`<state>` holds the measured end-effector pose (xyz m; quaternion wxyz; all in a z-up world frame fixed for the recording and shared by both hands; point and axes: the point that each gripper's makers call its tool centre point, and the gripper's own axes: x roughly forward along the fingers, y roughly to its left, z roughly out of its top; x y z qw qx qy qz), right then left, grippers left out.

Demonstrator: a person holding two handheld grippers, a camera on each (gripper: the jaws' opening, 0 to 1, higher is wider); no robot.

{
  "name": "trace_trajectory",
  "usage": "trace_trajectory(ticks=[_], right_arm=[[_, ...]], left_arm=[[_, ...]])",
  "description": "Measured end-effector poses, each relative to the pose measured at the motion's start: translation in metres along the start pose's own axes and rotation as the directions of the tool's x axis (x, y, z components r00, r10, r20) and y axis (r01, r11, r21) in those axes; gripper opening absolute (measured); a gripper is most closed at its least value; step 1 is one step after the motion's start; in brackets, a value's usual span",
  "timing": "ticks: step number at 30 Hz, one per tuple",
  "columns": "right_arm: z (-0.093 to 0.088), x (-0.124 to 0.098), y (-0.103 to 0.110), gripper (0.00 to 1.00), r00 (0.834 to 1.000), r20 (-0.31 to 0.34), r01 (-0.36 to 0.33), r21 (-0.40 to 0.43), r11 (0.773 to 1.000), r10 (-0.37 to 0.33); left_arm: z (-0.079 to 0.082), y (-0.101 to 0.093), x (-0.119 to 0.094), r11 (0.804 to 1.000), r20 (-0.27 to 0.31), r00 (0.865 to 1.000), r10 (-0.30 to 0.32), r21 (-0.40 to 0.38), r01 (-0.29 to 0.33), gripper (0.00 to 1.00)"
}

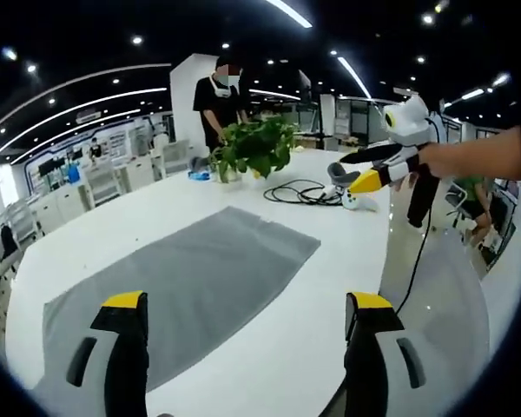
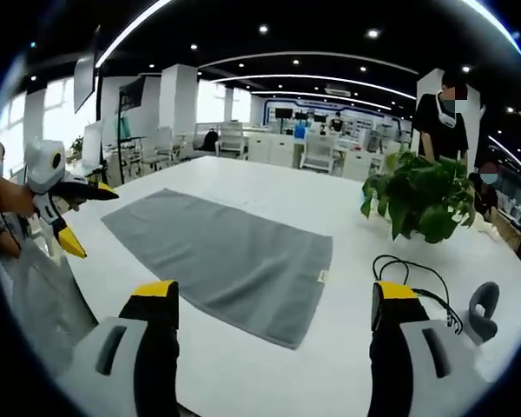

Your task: Fold the towel on the table until its edges align and the towel forms a compact rectangular stack.

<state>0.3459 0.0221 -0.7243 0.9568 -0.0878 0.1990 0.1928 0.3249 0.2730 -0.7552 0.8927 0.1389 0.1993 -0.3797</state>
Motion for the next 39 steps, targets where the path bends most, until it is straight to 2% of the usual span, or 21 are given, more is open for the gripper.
trace_trajectory(ticks=[5, 8, 14, 17, 22, 30, 34, 39], right_arm=[[0.006, 0.0, -0.015, 0.9, 1.0, -0.02, 0.004, -0.036, 0.999, -0.004], [0.014, 0.0, -0.026, 0.89, 1.0, -0.012, 0.001, -0.044, 0.999, -0.002], [0.029, 0.006, -0.047, 0.87, 1.0, 0.006, -0.014, -0.056, 0.998, 0.015], [0.035, 0.009, -0.057, 0.87, 1.0, 0.015, -0.021, -0.067, 0.998, 0.022], [0.042, 0.014, -0.076, 0.87, 0.999, 0.037, -0.038, -0.036, 0.999, 0.039], [0.041, 0.025, -0.099, 0.86, 0.997, 0.055, -0.062, 0.032, 0.998, 0.061], [0.038, 0.035, -0.108, 0.85, 0.997, 0.045, -0.068, 0.03, 0.997, 0.066], [0.032, 0.044, -0.117, 0.84, 0.997, 0.037, -0.067, 0.041, 0.997, 0.066]], left_arm=[[0.017, -0.013, 0.014, 0.998, 0.014, 0.999, -0.051, 0.027, 0.051, 0.96], [0.025, -0.018, 0.022, 0.997, 0.024, 0.997, -0.068, 0.036, 0.067, 0.96], [0.037, -0.023, 0.035, 0.997, 0.025, 0.997, -0.075, 0.025, 0.074, 0.96], [0.042, -0.026, 0.044, 0.996, 0.014, 0.997, -0.079, 0.046, 0.078, 0.96], [0.058, -0.038, 0.064, 0.994, 0.015, 0.996, -0.092, 0.066, 0.091, 0.96], [0.075, -0.058, 0.097, 0.987, -0.017, 0.992, -0.123, 0.104, 0.124, 0.95], [0.089, -0.071, 0.114, 0.981, -0.004, 0.988, -0.154, 0.115, 0.154, 0.95], [0.085, -0.079, 0.132, 0.977, -0.028, 0.985, -0.173, 0.121, 0.175, 0.94]])
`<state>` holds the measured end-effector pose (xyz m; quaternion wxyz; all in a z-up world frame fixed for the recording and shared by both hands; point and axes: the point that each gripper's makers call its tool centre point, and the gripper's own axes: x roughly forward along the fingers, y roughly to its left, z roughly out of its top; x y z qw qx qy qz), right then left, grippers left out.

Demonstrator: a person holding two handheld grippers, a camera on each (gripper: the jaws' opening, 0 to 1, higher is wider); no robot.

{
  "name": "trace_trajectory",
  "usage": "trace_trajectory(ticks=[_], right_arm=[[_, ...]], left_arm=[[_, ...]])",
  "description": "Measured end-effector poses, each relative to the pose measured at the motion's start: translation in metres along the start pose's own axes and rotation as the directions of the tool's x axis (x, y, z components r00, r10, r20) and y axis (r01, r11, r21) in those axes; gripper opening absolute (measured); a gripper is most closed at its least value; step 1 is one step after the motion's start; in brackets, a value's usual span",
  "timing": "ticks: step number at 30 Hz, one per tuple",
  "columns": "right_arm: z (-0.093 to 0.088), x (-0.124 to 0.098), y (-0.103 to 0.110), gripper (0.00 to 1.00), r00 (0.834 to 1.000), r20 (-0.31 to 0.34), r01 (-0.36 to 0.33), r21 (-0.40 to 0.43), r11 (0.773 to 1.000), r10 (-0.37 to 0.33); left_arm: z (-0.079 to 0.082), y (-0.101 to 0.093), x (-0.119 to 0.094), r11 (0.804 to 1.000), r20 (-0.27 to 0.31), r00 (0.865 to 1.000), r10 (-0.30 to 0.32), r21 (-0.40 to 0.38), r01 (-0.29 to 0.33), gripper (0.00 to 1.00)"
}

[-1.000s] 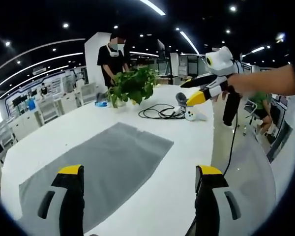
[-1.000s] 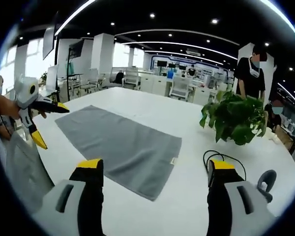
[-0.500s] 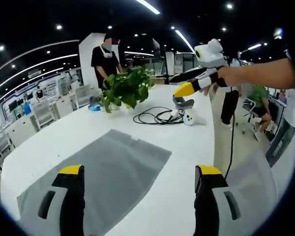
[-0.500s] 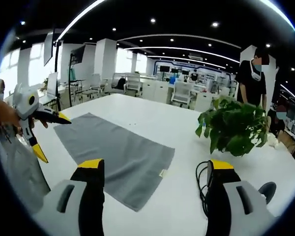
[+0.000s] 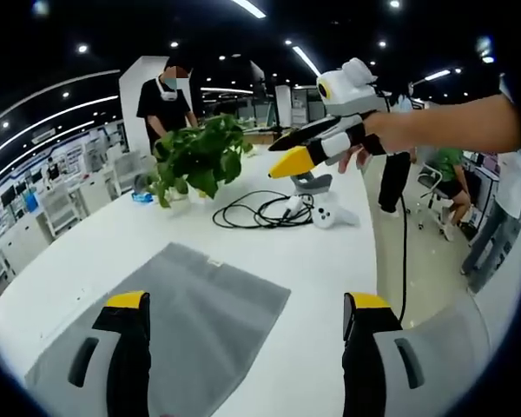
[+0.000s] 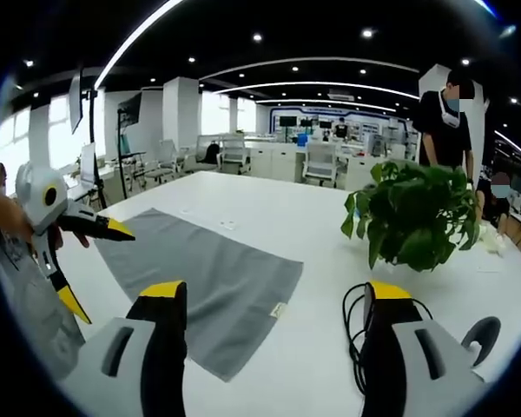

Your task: Fold the towel on the table until its edges align and the towel forms a compact rectangular stack.

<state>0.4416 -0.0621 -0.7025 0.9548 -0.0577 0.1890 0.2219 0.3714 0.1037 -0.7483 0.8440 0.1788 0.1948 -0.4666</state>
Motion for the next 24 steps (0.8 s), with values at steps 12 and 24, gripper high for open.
trace_trajectory(ticks=[12, 24], right_arm=[[-0.012, 0.028, -0.021, 0.78, 0.999, -0.039, 0.019, -0.019, 1.0, -0.02], [-0.026, 0.06, -0.029, 0.72, 0.997, -0.081, -0.014, -0.023, 1.0, 0.012]], left_arm=[[-0.001, -0.009, 0.044, 0.998, -0.04, 0.998, -0.052, 0.032, 0.053, 0.88], [-0.017, -0.02, 0.075, 0.993, -0.089, 0.992, -0.094, 0.06, 0.099, 0.75]])
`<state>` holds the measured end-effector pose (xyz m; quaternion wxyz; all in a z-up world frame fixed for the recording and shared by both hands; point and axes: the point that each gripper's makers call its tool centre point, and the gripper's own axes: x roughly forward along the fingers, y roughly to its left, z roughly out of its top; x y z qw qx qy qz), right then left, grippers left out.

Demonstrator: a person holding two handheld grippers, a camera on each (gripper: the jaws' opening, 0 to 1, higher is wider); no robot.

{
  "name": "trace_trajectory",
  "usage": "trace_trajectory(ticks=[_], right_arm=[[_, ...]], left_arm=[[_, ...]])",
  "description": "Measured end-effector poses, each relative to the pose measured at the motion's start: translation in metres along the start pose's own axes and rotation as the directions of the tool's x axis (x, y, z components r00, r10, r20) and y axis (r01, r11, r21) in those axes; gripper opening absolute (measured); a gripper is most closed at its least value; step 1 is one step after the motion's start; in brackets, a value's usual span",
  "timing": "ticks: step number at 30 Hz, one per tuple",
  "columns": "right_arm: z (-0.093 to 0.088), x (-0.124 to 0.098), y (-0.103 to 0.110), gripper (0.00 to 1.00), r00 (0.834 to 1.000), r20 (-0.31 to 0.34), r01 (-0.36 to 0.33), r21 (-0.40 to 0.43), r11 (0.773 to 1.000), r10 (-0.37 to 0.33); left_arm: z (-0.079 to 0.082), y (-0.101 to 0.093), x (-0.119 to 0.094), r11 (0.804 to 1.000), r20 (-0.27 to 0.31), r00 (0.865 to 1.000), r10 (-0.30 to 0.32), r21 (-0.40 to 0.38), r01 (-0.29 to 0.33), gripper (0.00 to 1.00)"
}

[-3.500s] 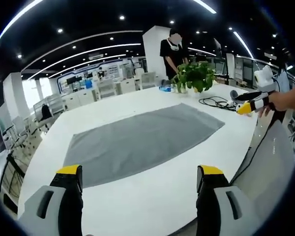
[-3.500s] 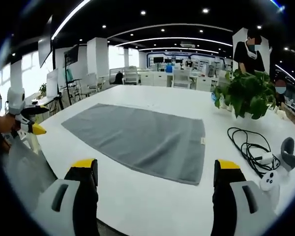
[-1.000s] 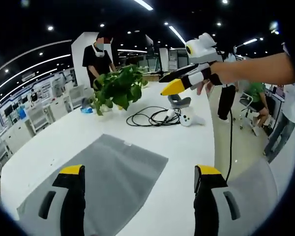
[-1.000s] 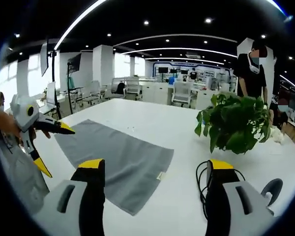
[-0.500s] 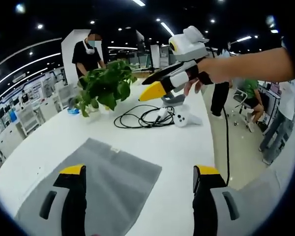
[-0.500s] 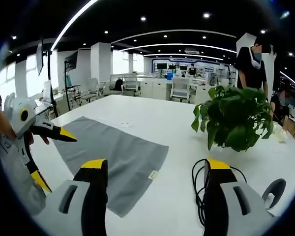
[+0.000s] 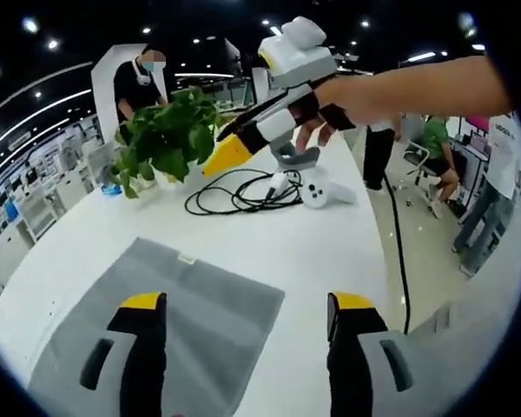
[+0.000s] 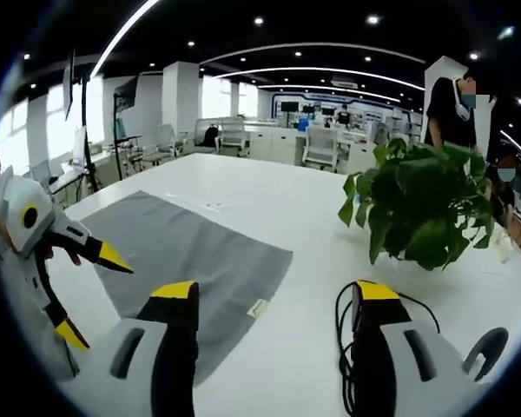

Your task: Fold the towel on the table until its edges align and the towel forms a compact rectangular stack.

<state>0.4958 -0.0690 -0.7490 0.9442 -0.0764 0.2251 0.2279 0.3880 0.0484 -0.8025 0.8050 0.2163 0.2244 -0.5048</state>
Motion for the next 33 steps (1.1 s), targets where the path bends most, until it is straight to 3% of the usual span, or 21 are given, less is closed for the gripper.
trace_trajectory(ticks=[16, 21, 33], right_arm=[[-0.018, 0.037, -0.013, 0.66, 0.998, -0.045, -0.04, 0.021, 0.999, 0.041], [-0.024, 0.045, -0.012, 0.67, 0.997, -0.058, -0.05, 0.022, 0.998, 0.052], [-0.034, 0.071, -0.014, 0.69, 0.994, -0.071, -0.084, 0.032, 0.996, 0.086]], left_arm=[[-0.009, -0.012, 0.04, 0.998, -0.043, 0.998, -0.048, 0.037, 0.05, 0.55], [-0.015, -0.022, 0.052, 0.994, -0.057, 0.995, -0.083, 0.073, 0.087, 0.39], [-0.037, -0.026, 0.077, 0.994, -0.128, 0.988, -0.092, 0.041, 0.098, 0.37]])
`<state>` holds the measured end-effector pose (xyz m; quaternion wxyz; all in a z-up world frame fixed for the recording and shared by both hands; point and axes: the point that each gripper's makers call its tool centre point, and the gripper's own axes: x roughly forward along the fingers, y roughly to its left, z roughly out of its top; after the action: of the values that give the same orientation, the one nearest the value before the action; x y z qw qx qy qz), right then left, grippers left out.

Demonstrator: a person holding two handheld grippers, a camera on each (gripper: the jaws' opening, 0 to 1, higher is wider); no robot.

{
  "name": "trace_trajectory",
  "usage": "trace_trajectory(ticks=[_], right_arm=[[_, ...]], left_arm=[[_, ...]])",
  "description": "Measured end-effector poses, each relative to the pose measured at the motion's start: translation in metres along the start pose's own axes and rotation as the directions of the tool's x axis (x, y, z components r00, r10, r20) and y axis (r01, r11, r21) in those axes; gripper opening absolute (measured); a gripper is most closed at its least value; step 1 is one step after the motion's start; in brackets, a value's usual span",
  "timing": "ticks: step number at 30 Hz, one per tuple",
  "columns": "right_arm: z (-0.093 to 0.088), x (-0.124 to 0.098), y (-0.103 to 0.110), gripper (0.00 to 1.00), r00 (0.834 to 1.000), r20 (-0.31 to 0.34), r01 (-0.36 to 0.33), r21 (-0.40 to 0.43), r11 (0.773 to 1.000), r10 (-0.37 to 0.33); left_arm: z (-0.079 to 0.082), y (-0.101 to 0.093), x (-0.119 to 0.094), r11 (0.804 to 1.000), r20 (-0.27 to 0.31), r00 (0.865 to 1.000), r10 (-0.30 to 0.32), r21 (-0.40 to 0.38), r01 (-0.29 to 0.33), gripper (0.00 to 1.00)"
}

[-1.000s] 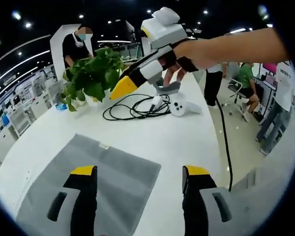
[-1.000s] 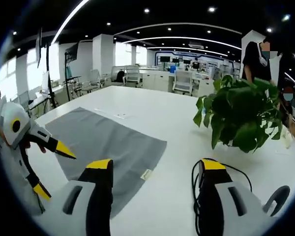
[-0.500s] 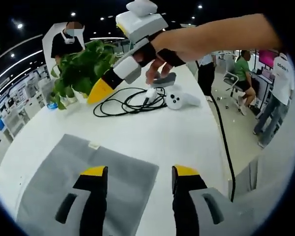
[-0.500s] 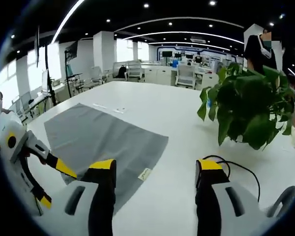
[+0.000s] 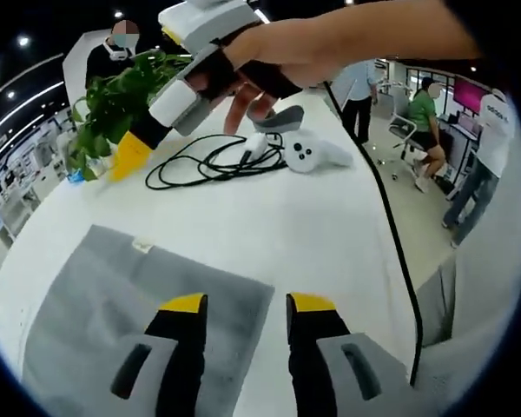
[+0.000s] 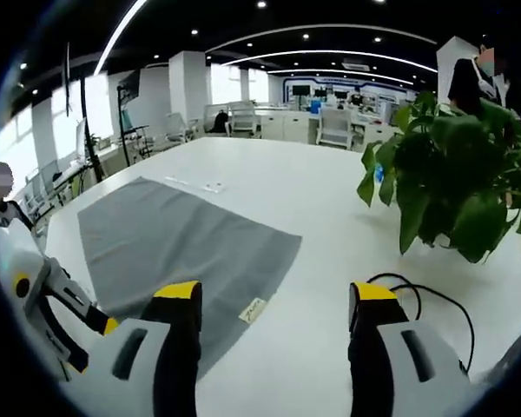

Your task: Fold the towel on the table until its edges align and the towel forms a compact rectangular stack.

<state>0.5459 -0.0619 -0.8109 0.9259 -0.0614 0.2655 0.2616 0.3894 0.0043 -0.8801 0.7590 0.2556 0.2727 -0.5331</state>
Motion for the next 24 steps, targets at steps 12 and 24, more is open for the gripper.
trace_trajectory(ticks=[12, 24], right_arm=[[-0.004, 0.032, -0.009, 0.65, 1.0, -0.025, -0.011, 0.017, 1.0, 0.012], [-0.006, 0.063, -0.008, 0.64, 0.998, -0.053, -0.027, 0.028, 0.999, 0.028]], left_arm=[[-0.015, -0.002, 0.025, 0.997, -0.041, 0.999, -0.031, -0.075, 0.028, 0.26], [-0.017, 0.001, 0.031, 0.998, -0.058, 0.998, -0.024, -0.059, 0.021, 0.25]])
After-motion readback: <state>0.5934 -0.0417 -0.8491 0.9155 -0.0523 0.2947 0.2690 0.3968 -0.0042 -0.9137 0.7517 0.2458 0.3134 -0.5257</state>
